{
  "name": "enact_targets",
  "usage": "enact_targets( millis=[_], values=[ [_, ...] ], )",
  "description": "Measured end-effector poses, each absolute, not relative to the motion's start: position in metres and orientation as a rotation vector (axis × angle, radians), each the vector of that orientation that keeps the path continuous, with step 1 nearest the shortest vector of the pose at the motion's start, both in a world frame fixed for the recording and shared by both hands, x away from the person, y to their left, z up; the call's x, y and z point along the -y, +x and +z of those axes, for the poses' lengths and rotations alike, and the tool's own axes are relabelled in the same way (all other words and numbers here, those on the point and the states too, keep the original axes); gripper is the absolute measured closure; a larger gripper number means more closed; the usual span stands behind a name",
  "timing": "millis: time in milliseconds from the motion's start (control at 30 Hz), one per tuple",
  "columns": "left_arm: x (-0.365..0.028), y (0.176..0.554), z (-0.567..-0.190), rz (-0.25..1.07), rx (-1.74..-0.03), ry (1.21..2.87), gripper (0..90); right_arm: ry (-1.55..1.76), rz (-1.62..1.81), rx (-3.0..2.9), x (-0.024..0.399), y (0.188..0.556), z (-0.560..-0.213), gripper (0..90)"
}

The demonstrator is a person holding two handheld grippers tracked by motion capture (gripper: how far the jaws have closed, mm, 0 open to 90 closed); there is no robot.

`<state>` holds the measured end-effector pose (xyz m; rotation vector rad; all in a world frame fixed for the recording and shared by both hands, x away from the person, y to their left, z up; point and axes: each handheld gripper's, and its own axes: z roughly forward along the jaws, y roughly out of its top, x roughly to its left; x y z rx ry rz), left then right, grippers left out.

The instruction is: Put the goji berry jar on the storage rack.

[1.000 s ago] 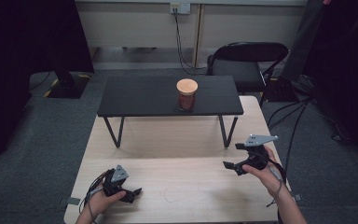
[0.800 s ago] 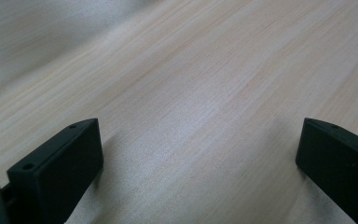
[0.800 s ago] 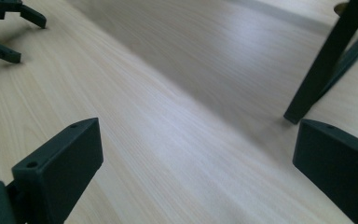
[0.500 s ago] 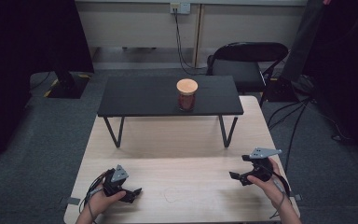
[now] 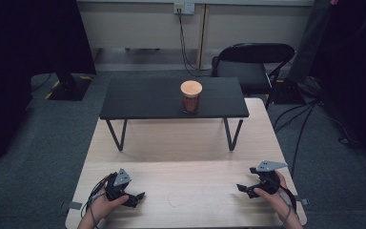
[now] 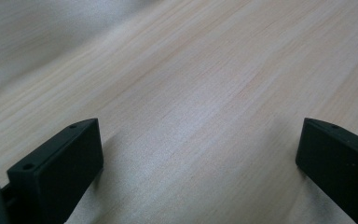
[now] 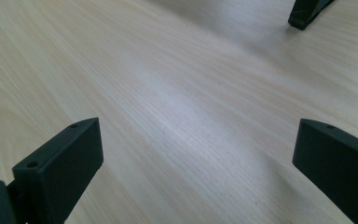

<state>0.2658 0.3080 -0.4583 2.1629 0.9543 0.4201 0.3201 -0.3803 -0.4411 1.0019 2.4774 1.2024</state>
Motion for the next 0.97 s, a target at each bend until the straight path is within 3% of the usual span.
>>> enact_targets(
  millis=[967],
  values=[
    [-0.308, 0.265, -0.459, 0.42, -0.957, 2.159, 0.0, 0.95, 1.041, -2.468, 0.374, 0.308, -0.451, 0.0]
  ],
)
